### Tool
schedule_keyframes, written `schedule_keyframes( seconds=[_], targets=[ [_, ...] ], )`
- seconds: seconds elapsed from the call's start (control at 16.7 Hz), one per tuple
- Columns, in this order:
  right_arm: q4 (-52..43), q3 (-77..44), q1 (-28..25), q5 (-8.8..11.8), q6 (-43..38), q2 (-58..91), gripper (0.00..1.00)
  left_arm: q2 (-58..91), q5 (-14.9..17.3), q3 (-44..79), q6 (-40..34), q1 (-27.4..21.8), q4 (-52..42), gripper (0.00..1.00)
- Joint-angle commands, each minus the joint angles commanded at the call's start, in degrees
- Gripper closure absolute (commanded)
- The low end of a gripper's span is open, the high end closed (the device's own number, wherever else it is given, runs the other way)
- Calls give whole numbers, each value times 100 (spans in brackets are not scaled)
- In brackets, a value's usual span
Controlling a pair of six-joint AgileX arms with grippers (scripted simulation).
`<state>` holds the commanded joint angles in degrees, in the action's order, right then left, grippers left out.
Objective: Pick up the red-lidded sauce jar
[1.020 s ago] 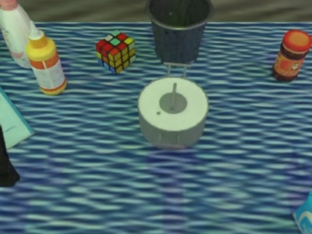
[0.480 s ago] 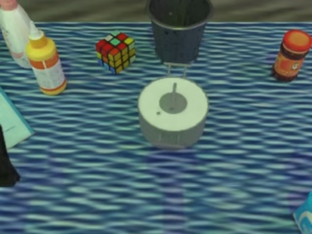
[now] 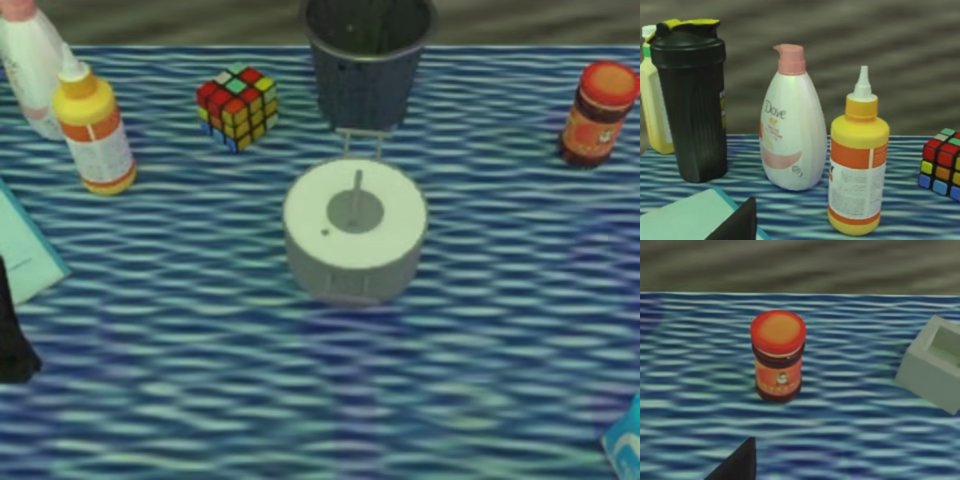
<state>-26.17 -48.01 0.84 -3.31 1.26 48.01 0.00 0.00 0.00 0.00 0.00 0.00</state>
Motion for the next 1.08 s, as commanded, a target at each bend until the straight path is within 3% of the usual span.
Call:
schedule_keyframes(
  seconds=[0.6, 1.08],
  targets=[
    [-1807, -5818, -73, 148, 244, 5116, 0, 0, 0, 0, 0, 0, 0, 0],
    [-3481, -8360, -179, 431, 548, 8717, 0, 0, 0, 0, 0, 0, 0, 0]
  ],
)
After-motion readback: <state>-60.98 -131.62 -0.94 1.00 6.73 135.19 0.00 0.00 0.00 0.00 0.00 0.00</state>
